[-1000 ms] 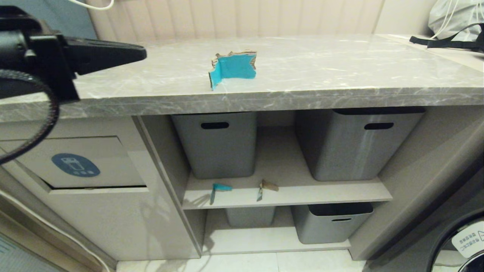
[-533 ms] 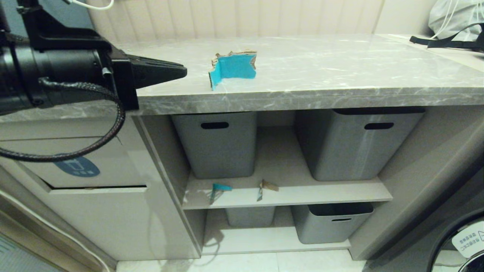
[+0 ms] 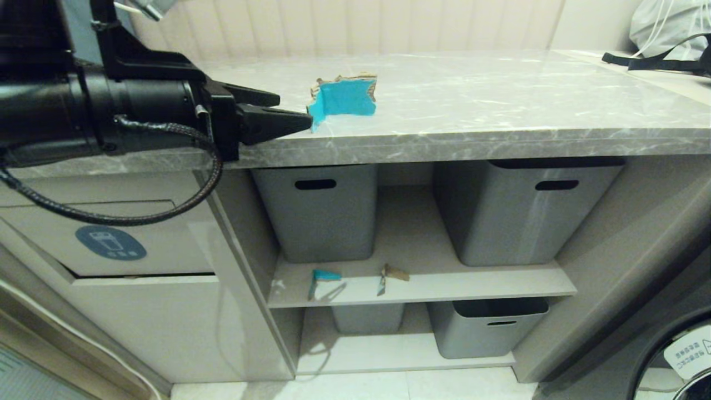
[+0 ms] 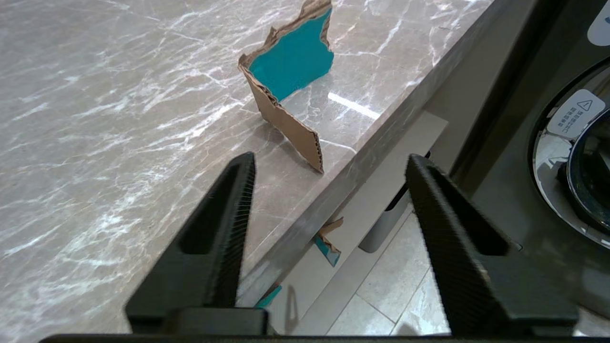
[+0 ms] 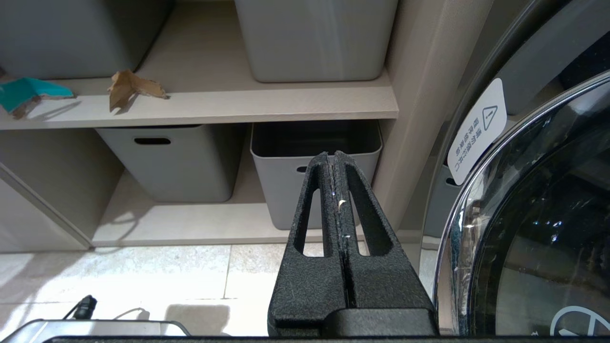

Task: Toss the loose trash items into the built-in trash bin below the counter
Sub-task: Pick up the garbage

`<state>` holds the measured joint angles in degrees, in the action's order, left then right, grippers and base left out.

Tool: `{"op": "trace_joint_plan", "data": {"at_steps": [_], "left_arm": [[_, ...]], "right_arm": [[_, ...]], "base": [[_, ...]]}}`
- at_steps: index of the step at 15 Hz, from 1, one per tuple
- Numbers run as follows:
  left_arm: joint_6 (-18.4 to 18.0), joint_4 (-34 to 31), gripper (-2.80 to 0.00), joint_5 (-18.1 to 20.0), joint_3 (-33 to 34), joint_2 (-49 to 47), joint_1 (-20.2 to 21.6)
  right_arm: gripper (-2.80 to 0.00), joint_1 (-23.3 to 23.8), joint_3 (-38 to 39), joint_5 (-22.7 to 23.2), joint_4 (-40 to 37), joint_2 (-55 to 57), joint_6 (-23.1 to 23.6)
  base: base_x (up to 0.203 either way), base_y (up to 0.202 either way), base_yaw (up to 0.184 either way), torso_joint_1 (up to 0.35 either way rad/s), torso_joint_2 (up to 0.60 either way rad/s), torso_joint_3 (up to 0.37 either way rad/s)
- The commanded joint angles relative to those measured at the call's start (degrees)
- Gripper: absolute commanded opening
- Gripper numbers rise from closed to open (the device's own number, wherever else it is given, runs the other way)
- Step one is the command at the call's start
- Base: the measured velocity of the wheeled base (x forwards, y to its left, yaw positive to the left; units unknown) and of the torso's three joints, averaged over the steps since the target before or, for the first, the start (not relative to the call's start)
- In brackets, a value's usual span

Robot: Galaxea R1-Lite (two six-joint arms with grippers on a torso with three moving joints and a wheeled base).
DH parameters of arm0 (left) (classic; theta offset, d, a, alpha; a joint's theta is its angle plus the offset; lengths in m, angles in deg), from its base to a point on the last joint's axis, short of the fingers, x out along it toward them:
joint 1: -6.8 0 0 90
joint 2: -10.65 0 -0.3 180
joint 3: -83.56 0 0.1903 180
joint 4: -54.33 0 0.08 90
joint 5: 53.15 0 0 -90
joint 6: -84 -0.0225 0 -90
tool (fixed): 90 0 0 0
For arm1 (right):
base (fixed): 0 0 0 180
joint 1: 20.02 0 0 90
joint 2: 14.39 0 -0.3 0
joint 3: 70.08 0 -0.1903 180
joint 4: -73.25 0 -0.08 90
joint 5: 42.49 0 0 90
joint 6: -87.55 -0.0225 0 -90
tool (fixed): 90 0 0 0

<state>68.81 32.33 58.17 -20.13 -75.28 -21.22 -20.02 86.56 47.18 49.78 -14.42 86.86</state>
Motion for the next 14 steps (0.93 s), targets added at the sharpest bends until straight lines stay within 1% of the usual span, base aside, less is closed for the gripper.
{"op": "trace_joint_plan", "data": {"at_steps": [1,3,7,14], "left_arm": [[-0.1,0.08,0.0,0.12,-0.69,-2.02,0.01],[-0.1,0.13,0.0,-0.22,-3.99,-5.46,0.06],[-0.1,0.07,0.0,-3.46,-10.64,-11.48,0.08],[-0.02,0.13,0.0,-3.57,-13.98,-14.26,-0.1]], "right_arm": [[-2.8,0.0,0.0,-0.02,0.01,0.02,-0.02],[-2.8,0.08,0.0,-0.02,0.01,0.02,-0.02],[-2.8,0.0,0.0,0.06,0.01,0.02,-0.02],[-2.8,0.0,0.0,-0.02,0.01,0.02,-0.02]], "base": [[0.0,0.0,0.0,0.0,0.0,0.0],[0.0,0.0,0.0,0.0,0.0,0.0],[0.0,0.0,0.0,0.0,0.0,0.0],[0.0,0.0,0.0,0.0,0.0,0.0]]}}
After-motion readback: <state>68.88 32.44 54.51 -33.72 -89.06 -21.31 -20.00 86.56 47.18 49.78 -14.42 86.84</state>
